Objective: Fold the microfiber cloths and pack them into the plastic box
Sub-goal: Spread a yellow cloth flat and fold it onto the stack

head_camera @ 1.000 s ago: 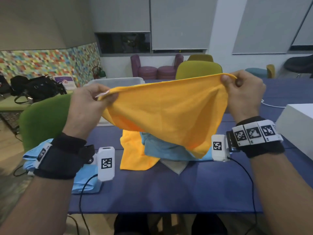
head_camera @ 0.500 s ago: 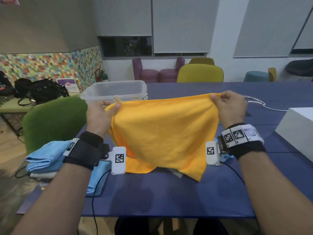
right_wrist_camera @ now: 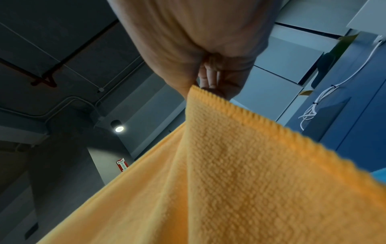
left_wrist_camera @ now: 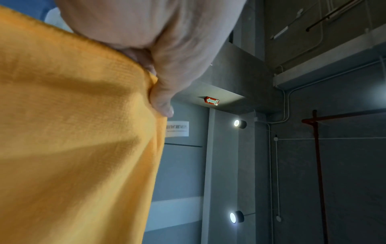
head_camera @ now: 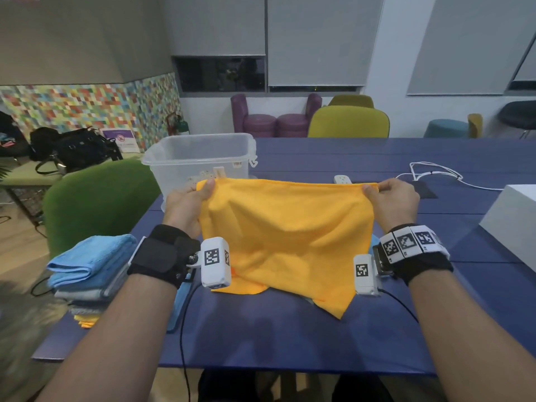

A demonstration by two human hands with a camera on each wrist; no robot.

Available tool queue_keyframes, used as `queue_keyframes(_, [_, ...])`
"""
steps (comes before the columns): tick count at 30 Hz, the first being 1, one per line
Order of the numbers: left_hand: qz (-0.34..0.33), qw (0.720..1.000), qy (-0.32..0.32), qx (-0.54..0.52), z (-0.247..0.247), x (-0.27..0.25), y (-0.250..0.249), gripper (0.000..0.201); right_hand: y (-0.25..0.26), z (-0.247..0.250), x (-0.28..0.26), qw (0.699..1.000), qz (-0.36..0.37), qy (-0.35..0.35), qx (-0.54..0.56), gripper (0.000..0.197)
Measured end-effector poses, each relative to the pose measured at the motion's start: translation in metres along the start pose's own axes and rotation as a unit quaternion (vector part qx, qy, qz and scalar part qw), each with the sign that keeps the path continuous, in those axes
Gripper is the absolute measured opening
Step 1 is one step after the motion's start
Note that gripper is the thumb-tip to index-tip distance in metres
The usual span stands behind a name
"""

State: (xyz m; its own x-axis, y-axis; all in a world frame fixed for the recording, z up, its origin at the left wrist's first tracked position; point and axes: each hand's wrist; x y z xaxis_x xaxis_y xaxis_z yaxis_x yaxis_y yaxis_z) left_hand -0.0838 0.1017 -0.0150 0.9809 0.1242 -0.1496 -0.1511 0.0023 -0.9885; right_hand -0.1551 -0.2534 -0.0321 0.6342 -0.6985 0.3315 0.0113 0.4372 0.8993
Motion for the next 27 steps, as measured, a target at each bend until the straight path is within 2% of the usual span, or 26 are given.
queue_keyframes(2, [0.0, 1.0, -0.024, 0.002, 0.003, 0.004, 0.002, 0.018, 0.0, 0.002, 0.001, 1.0, -0.009, -0.003, -0.005, 0.029])
queue_keyframes(6, [-0.004, 1.0, -0.018, 0.023, 0.004, 0.008, 0.007, 0.005, -0.002, 0.003, 0.001, 1.0, -0.018, -0.012, -0.003, 0.028])
queue_keyframes(14, [0.011, 0.998, 0.0, 0.056, 0.009, 0.012, 0.011, 0.027, -0.003, 0.006, 0.002, 1.0, -0.014, -0.025, 0.003, 0.025])
queue_keyframes(20, [-0.005, 0.998, 0.037, 0.049, 0.007, 0.01, 0.01, 0.006, -0.001, 0.009, 0.0, 1.0, -0.014, -0.012, 0.015, 0.021])
queue_keyframes(23, [-0.032, 0.999, -0.004, 0.027, 0.004, 0.009, 0.01, 0.01, 0.006, 0.009, -0.007, 0.999, -0.018, 0.015, 0.035, 0.021])
queue_keyframes(27, [-0.13, 0.986, -0.085, 0.069, -0.014, -0.001, 0.009, 0.012, 0.025, 0.0, -0.028, 0.995, -0.011, 0.054, 0.08, 0.021])
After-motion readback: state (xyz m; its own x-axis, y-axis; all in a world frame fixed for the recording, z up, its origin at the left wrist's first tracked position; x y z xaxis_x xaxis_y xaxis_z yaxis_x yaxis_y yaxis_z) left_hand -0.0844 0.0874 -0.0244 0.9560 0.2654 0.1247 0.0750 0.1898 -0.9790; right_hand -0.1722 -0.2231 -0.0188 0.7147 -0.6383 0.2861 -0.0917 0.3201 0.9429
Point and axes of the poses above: each hand's wrist, its own x-axis towards the middle knuckle, its own z-axis out of the back of the hand, y = z × x, and after that the axes turned 14 degrees about x, right-handed
